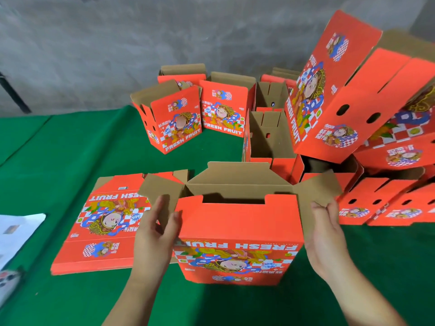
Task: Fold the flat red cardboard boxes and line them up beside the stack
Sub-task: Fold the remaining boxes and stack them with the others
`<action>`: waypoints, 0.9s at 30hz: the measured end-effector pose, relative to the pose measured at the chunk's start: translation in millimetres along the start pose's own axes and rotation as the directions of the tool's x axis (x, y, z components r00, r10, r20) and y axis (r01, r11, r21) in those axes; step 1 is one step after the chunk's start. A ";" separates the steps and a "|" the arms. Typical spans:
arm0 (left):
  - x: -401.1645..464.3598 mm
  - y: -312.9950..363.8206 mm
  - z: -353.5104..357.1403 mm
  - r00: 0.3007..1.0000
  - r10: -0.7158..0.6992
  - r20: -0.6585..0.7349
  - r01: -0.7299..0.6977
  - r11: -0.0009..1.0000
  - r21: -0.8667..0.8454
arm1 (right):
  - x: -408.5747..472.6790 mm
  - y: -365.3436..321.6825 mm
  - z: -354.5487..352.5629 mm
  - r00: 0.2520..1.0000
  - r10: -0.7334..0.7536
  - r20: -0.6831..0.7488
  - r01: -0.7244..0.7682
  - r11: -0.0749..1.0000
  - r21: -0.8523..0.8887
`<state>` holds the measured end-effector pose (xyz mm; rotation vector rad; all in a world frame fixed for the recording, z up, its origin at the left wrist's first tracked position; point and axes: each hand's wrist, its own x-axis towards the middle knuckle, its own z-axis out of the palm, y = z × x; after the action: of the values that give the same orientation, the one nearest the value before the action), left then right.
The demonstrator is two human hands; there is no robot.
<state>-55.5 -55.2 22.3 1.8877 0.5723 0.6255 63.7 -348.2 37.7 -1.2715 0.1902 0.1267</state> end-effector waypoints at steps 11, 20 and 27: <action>22.8 -0.6 -1.3 0.948 0.258 0.186 -0.262 0.965 -0.003 | -2.7 -1.2 4.3 0.926 -0.194 0.323 0.356 0.734 -0.579; 55.2 15.6 4.2 0.746 0.425 0.512 -0.549 0.828 0.112 | 6.9 -0.9 -10.2 0.853 -0.174 0.492 0.500 0.543 -0.675; 73.5 36.7 15.7 0.749 0.259 0.610 -0.477 0.850 0.225 | 6.5 -1.6 -15.8 0.848 -0.150 0.508 0.502 0.534 -0.680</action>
<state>13.9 -32.3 63.0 2.4412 -0.1049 0.1755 69.3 -363.8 33.4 -2.1397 -0.5497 0.1348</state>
